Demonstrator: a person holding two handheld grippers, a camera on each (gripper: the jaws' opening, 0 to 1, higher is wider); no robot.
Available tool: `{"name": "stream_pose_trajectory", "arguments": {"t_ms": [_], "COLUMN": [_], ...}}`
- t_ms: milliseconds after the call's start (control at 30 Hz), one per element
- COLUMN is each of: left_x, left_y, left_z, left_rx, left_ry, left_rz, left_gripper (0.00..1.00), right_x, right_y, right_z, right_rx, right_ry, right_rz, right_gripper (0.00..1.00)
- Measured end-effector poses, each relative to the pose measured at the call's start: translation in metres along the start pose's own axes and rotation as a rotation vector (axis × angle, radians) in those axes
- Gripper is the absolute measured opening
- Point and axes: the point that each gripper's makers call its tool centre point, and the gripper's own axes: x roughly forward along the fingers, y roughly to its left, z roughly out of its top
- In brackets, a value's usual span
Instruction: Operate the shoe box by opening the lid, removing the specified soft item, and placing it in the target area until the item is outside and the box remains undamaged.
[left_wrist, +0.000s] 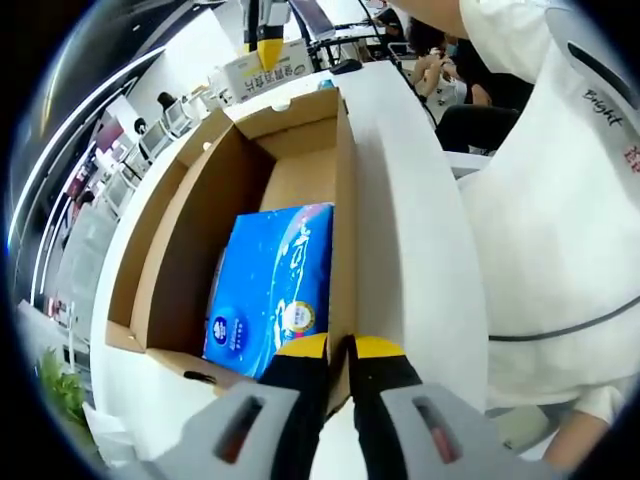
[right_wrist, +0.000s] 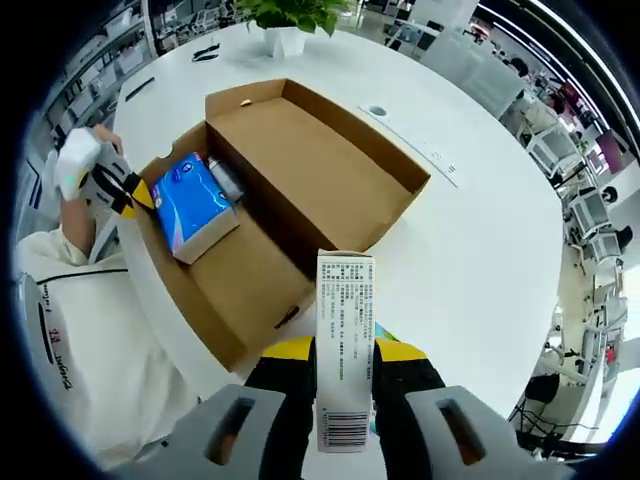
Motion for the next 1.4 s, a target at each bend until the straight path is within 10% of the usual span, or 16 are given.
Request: {"name": "stream_pose_trajectory", "arguments": {"t_ms": [633,1400], "left_x": [0.000,0.000], "left_y": [0.000,0.000], "left_z": [0.000,0.001], "left_rx": [-0.003,-0.004], "left_ry": [0.001,0.001], "left_rz": [-0.002,-0.002], "left_gripper": [0.07,0.07], "right_x": [-0.003,-0.010], "right_y": [-0.039,-0.057], "right_z": [-0.059,-0.088], "right_rx": [0.152,0.239], "right_ry": [0.040,0.011], "right_rz": [-0.036,-0.033], "right_gripper": [0.20,0.20]}}
